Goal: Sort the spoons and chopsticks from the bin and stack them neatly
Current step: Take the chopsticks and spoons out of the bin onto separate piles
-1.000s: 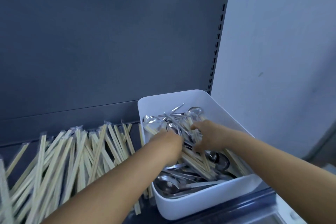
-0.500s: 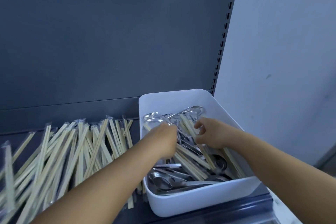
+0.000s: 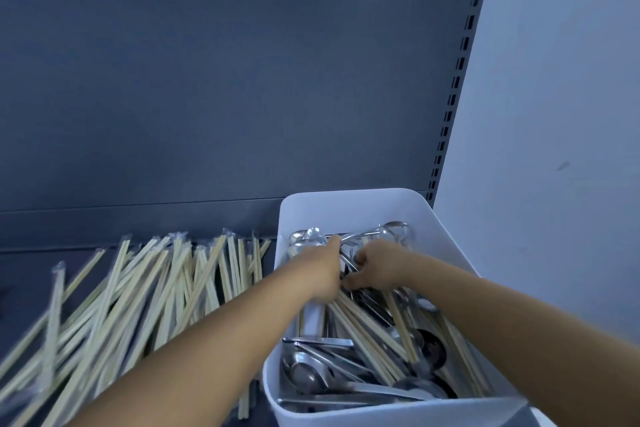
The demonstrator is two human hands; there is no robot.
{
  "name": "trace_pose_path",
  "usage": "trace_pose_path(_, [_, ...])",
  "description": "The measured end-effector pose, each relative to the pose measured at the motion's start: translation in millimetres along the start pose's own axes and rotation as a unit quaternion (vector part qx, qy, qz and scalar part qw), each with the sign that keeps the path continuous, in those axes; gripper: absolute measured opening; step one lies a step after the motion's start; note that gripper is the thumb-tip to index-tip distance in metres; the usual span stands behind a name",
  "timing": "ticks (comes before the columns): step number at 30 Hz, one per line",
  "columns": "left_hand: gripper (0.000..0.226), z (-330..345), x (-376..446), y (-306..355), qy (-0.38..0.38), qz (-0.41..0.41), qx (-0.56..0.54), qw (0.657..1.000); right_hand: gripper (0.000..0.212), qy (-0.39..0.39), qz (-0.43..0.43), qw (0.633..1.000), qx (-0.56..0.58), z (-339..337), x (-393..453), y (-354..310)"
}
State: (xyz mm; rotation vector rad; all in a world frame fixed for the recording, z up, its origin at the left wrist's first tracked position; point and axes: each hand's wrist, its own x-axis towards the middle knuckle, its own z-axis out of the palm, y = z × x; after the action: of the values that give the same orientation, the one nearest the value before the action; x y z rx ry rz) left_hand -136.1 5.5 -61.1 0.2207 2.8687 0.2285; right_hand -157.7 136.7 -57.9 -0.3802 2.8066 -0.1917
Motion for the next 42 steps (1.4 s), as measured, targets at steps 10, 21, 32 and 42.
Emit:
trace_pose_path(10, [0.064,-7.8,22.6,-9.2,0.029,-0.017,0.08,0.996,0.006,0.088,0.073,0.993,0.026,9.1,8.8,13.5])
trace_pose_path(21, [0.036,-14.1,51.2,-16.3,-0.017,0.021,0.084,0.996,0.038,0.055,0.034,0.996,0.065,5.1,5.8,14.5])
trace_pose_path(32, [0.009,-23.8,52.4,-19.9,0.114,-0.018,-0.041,0.992,0.028,0.057,0.082,0.992,0.079,-2.9,0.5,14.9])
trace_pose_path(42, [0.013,-35.9,38.2,-16.4,0.256,-0.011,-0.188,0.948,0.028,0.092,0.104,0.941,0.308,-33.1,-18.9,20.5])
